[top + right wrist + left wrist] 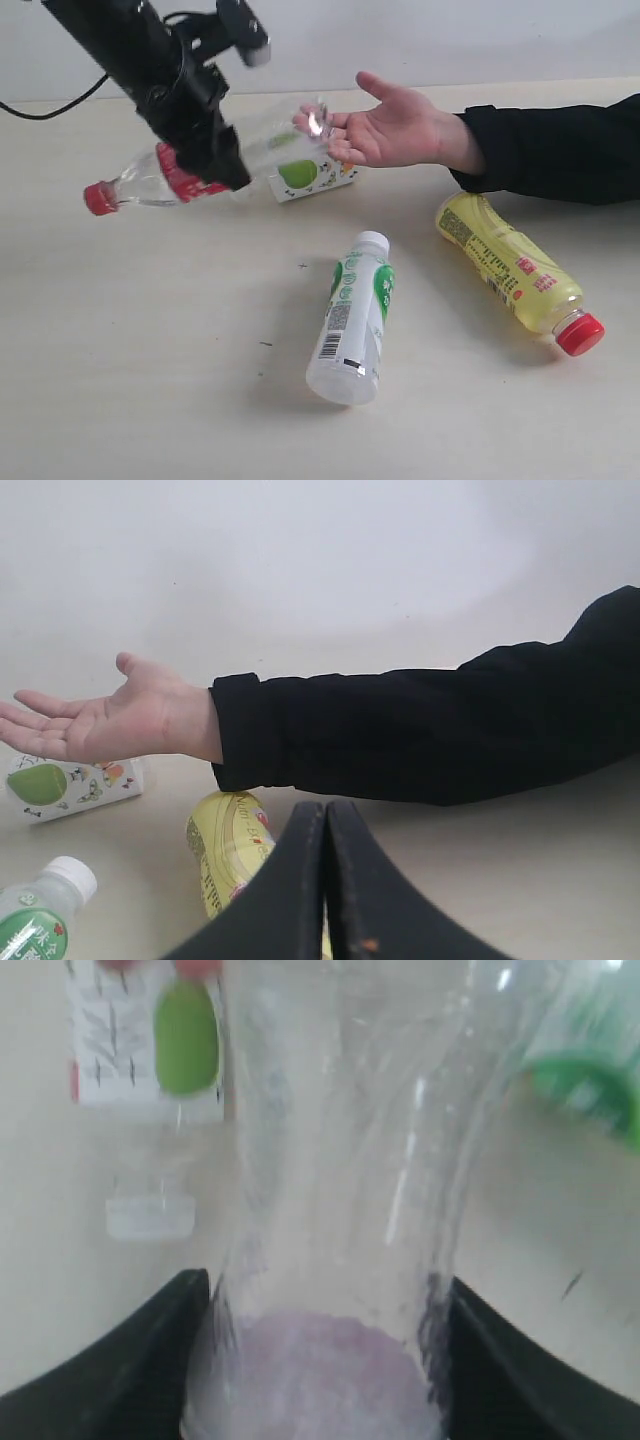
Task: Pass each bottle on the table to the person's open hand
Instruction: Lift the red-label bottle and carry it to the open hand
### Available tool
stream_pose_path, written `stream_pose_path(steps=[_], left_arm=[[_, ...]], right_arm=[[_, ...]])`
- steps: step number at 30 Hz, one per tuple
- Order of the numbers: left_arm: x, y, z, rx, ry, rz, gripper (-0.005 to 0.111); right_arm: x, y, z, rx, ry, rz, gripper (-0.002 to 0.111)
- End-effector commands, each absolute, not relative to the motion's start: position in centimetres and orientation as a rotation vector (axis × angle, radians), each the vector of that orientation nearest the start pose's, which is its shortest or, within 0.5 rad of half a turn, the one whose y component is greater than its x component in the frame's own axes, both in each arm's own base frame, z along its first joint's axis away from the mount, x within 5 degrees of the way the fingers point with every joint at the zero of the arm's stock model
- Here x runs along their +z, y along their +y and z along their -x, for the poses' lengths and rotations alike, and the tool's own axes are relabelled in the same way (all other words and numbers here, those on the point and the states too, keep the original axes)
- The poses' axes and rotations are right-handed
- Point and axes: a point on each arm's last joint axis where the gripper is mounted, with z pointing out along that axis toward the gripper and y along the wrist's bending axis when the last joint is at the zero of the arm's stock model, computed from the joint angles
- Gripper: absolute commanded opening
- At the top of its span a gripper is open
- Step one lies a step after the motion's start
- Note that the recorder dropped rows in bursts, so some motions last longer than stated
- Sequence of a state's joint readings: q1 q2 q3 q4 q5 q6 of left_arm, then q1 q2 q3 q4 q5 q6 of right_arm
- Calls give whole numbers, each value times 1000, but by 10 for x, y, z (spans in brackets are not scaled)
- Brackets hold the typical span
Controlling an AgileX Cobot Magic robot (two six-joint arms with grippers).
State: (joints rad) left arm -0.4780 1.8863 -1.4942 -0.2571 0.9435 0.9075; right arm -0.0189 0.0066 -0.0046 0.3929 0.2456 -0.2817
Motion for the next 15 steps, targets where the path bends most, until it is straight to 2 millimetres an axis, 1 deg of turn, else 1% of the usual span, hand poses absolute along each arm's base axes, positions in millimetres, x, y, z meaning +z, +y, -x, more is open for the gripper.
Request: stream_pose_path(steps=[1, 2, 4, 7, 8, 9, 10, 11, 12, 13, 14, 15], left_arm=[[282, -228, -339, -513, 2311, -1229, 1], [287, -232, -339, -547, 2340, -1135, 1], [293, -242, -343, -605, 2403, -894, 1], [295, -254, -345, -662, 2430, -726, 1], [296, -263, -347, -742, 2447, -607, 1], [296, -267, -349, -799, 2454, -526, 1], [295, -273, -353, -903, 2464, -382, 1], [292, -277, -357, -971, 2465, -279, 1], [286, -281, -363, -1050, 2470, -117, 1], [280, -284, -367, -1100, 2471, 4, 1], [273, -287, -375, -1174, 2451, 193, 1], [268, -289, -379, -1212, 2436, 282, 1]], right_arm=[[193, 7, -55, 134, 1712, -34, 0], [193, 7, -55, 134, 1712, -34, 0], [193, 7, -55, 134, 1712, -34, 0], [193, 7, -55, 134, 1712, -34, 0], [193, 7, -55, 134, 1712, -34, 0], [193, 7, -55, 134, 1712, -34, 0], [193, 7, -55, 134, 1712, -34, 0], [193, 7, -55, 133, 1712, -32, 0], [193, 7, -55, 133, 1712, -32, 0], [193, 7, -55, 133, 1712, -32, 0], [193, 7, -55, 133, 1712, -32, 0], [193, 7, -55, 133, 1712, -32, 0]])
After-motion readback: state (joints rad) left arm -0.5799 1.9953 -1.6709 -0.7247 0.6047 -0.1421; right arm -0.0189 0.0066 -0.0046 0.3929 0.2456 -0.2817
